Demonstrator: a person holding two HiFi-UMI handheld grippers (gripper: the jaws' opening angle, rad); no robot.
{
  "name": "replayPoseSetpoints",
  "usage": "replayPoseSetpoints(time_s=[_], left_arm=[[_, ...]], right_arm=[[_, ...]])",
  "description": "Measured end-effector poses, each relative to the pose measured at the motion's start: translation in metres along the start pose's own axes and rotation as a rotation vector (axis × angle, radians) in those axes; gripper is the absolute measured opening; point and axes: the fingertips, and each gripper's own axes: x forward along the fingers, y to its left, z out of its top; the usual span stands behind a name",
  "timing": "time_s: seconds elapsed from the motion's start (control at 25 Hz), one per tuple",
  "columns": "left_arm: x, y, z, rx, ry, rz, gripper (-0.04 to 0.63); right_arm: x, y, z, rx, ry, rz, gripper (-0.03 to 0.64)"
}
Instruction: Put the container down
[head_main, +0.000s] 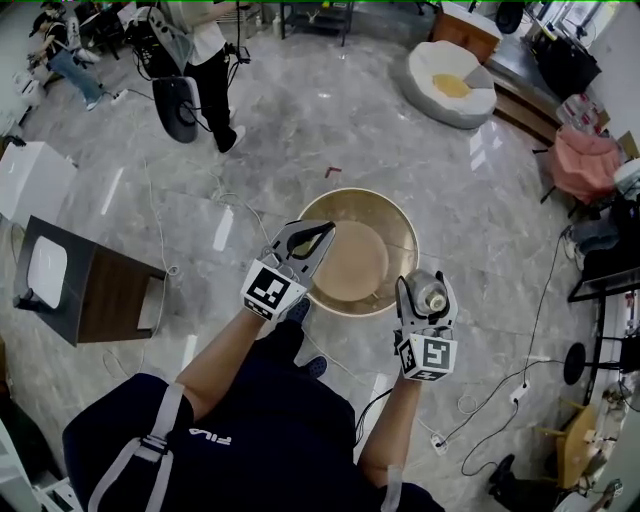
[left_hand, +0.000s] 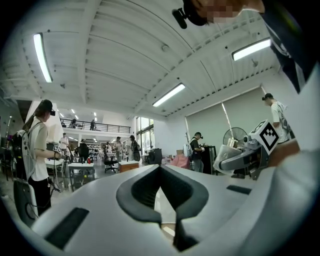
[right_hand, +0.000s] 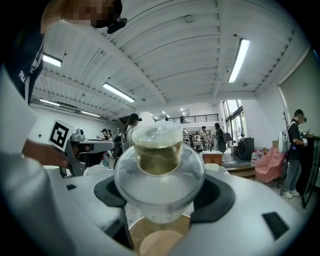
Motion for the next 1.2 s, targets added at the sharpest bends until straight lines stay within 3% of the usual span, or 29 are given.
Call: replayPoseSetpoints(time_s=[0.32,0.6,1.2], left_arm=[[0.068,0.077,0.013,0.035,-0.087,-0.041,0.025],[0.112,0.117,0.009,0.042,-0.084,-0.09,0.025],[0.148,0.12,-0.006,-0.012,-0.076,-0.04,0.025]], right_arm=[[0.089,-0.011,0.033,-0.031,-0.029,-0.052,0.342],[0.142,-0.023,0.042,-0.061,-0.027,-0.09,0.342],[0.167,-0.068,0.028,-0.068,-0.001,-0.059,0.342]])
